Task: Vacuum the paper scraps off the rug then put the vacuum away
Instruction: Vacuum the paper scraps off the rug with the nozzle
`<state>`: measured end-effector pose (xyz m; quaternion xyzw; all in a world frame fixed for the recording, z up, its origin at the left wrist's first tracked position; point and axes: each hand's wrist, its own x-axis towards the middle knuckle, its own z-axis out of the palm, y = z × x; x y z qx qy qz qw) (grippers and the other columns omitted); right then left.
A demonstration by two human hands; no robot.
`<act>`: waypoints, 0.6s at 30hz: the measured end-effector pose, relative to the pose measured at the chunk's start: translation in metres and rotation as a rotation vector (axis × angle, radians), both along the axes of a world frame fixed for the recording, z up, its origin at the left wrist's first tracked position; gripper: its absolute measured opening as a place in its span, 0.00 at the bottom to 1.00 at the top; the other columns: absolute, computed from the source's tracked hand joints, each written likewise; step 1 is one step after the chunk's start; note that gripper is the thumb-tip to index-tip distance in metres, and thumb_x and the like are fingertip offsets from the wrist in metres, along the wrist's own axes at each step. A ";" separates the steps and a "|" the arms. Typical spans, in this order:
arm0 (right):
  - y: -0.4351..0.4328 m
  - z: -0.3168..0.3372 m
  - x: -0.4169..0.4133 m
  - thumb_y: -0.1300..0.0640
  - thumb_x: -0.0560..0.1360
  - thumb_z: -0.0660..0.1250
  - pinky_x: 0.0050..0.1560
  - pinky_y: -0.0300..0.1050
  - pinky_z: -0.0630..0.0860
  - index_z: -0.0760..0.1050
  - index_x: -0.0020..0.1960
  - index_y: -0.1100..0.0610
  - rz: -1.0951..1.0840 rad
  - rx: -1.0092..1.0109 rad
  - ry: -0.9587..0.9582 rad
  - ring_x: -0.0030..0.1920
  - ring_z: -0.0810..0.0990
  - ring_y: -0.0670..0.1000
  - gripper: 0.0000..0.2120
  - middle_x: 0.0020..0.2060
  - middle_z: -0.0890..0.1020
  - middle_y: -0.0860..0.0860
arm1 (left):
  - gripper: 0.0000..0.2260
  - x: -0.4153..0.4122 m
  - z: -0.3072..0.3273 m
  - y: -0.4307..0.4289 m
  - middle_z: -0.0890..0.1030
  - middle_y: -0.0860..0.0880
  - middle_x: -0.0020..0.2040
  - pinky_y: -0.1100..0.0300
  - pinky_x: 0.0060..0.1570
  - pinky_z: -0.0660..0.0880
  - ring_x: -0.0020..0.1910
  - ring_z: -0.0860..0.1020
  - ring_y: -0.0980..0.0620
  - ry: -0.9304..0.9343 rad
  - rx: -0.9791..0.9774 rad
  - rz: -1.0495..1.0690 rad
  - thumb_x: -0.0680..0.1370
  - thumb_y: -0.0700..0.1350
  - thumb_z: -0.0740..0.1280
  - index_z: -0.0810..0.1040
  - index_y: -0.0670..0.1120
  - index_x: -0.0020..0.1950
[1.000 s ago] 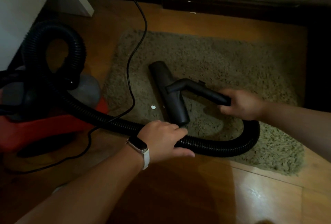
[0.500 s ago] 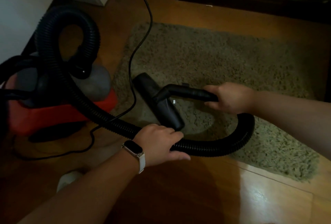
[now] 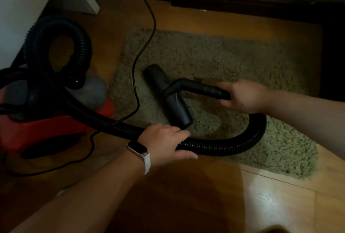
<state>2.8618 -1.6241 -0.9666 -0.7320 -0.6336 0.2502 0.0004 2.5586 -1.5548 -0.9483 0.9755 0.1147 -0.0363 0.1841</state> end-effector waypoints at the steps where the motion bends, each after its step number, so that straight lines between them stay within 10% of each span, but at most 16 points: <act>1: 0.002 0.001 -0.001 0.42 0.77 0.66 0.26 0.40 0.65 0.70 0.66 0.45 0.002 -0.001 0.001 0.28 0.75 0.41 0.20 0.30 0.76 0.43 | 0.29 -0.001 0.000 0.000 0.78 0.56 0.40 0.58 0.34 0.74 0.36 0.78 0.54 0.013 -0.006 0.001 0.75 0.74 0.52 0.78 0.53 0.55; 18: -0.017 0.002 0.009 0.44 0.76 0.67 0.27 0.41 0.66 0.71 0.66 0.45 -0.096 -0.132 -0.020 0.31 0.77 0.43 0.19 0.34 0.78 0.44 | 0.31 0.009 0.004 -0.007 0.79 0.56 0.41 0.57 0.36 0.75 0.39 0.78 0.54 0.040 0.015 0.007 0.74 0.75 0.49 0.77 0.54 0.56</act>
